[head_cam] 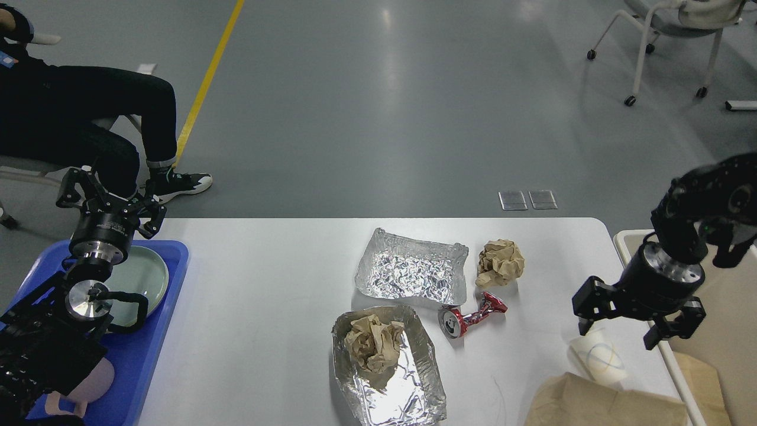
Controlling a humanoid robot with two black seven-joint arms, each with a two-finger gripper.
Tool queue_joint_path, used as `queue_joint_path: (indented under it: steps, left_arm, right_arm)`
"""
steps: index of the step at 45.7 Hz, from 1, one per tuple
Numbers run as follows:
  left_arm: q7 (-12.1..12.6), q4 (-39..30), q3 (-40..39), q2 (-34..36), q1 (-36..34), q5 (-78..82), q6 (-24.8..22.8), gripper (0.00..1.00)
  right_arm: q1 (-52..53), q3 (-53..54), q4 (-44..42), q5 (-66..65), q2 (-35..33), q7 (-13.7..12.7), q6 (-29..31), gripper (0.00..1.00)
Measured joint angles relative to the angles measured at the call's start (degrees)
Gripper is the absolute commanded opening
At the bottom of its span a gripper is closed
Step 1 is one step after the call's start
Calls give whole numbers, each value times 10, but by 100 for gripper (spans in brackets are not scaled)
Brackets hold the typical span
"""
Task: Tidy desktop
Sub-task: 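Lower the right gripper to the brown paper near the bin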
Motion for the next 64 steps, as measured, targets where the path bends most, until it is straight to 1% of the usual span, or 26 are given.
queue_joint_path:
  steps: [3,7,15,29,47,57,64]
  left_arm:
    - [0,0,0,0,0,0,0,97]
    - [0,0,0,0,0,0,0,97]
    - [0,0,0,0,0,0,0,97]
    - [0,0,0,0,0,0,0,96]
    - [0,0,0,0,0,0,0,97]
    - [0,0,0,0,0,0,0,97]
    - [0,0,0,0,0,0,0,97]
  right_arm:
    - [-30,-4,-15,-1,-8,-9,2,100]
    - [-58,-6,-21,-12,-29,-14,2,100]
    - [-84,-4,-20,-33,-59,-14,3,100]
    - [-99,3,-22,-36,-91,-14,-7,100]
    - [-154,42,-43,-36,-94,-14,-18,100]
    - [-191,50,-78,-36,-93,-14,-22,100]
    - [-216,50,-100,-36,-89,-14,-36,100]
